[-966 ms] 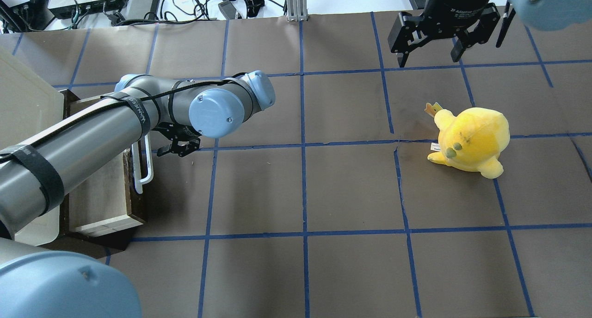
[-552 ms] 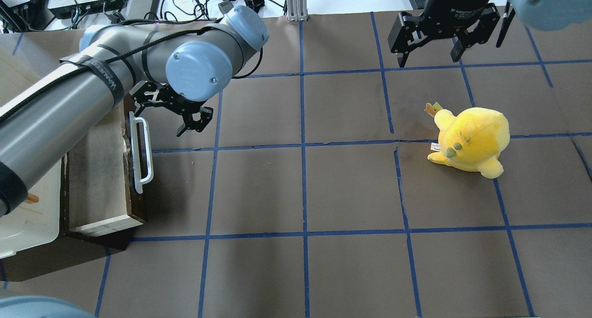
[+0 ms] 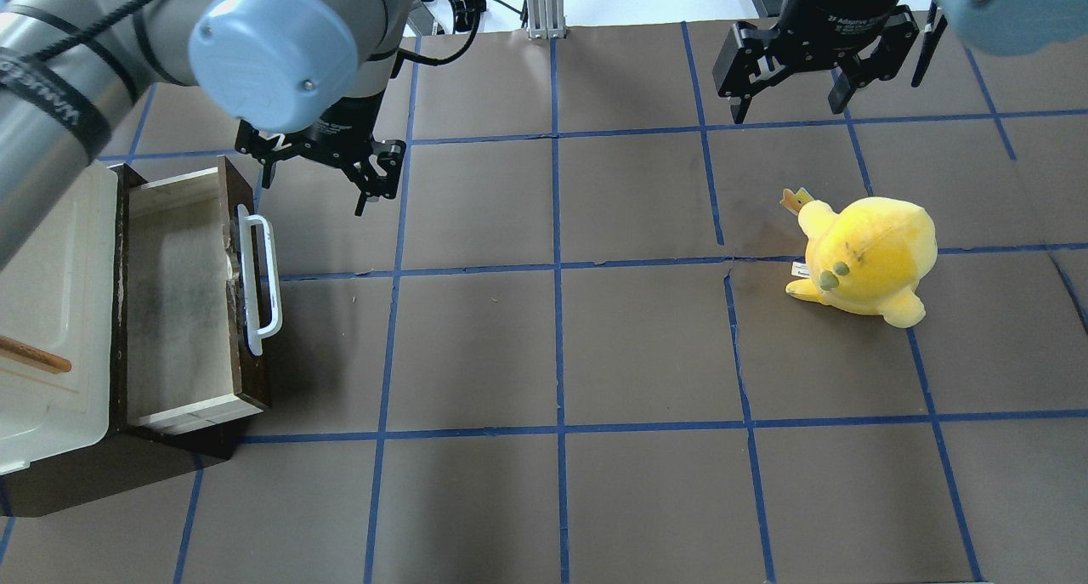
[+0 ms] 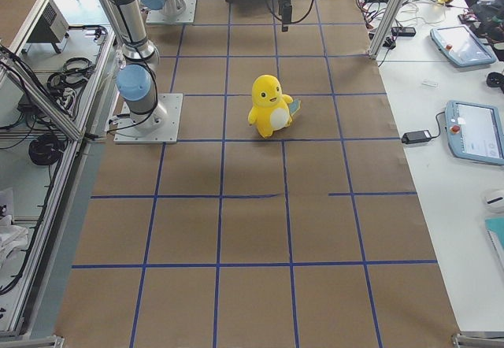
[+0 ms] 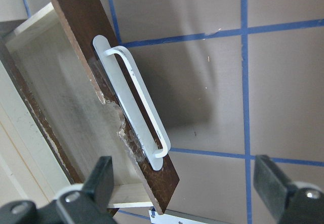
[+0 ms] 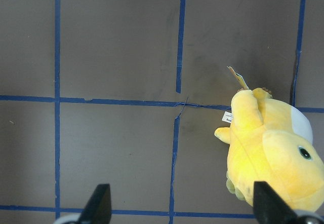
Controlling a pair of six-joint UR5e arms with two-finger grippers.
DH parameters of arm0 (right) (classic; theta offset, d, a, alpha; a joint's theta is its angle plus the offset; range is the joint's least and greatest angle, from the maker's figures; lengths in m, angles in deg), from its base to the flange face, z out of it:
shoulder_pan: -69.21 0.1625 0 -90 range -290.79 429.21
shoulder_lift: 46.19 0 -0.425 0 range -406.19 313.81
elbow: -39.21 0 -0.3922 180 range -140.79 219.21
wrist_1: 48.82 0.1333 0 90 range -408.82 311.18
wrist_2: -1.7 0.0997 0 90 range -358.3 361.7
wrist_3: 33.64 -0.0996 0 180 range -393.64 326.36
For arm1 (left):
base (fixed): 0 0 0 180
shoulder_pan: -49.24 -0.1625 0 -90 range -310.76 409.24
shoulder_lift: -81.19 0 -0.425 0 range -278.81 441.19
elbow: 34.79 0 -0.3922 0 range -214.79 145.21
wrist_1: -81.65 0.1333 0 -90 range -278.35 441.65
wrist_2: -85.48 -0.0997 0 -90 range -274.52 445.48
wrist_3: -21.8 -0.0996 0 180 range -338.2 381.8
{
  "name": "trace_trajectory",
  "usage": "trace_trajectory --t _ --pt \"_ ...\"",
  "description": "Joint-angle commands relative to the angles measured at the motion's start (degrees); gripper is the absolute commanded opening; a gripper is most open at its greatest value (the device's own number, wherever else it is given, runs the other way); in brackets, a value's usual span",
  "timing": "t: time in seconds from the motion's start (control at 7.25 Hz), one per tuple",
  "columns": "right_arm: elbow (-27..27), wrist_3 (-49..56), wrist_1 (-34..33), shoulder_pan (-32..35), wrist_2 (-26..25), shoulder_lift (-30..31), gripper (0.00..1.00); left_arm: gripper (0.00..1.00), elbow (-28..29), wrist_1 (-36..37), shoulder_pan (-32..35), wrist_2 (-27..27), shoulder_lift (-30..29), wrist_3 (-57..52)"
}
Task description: Pull drawer sideways
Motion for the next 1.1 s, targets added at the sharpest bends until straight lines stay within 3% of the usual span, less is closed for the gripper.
trace_trajectory --t 0.0,0.28,0.41,0.55,0.97 --pt "0.0 0.0 0.0 0.0 0.0 0.0 1.0 0.94 -0.8 0.9 -3.2 10.3 6.5 -5.6" --pt "0.0 0.0 0.0 0.0 0.0 0.0 1.0 0.94 -1.5 1.5 -7.9 15.0 9.0 -10.4" --pt "0.0 0.0 0.0 0.0 0.0 0.0 1.0 0.94 -4.9 7.8 -8.8 18.6 9.2 -11.7" --pt "0.0 0.0 0.0 0.0 0.0 0.0 1.0 0.95 -6.2 12.7 -9.3 19.1 9.6 -12.5" --pt "0.0 0.0 0.0 0.0 0.0 0.0 1.0 0.95 -7.0 12.7 -9.6 19.2 10.9 -13.6"
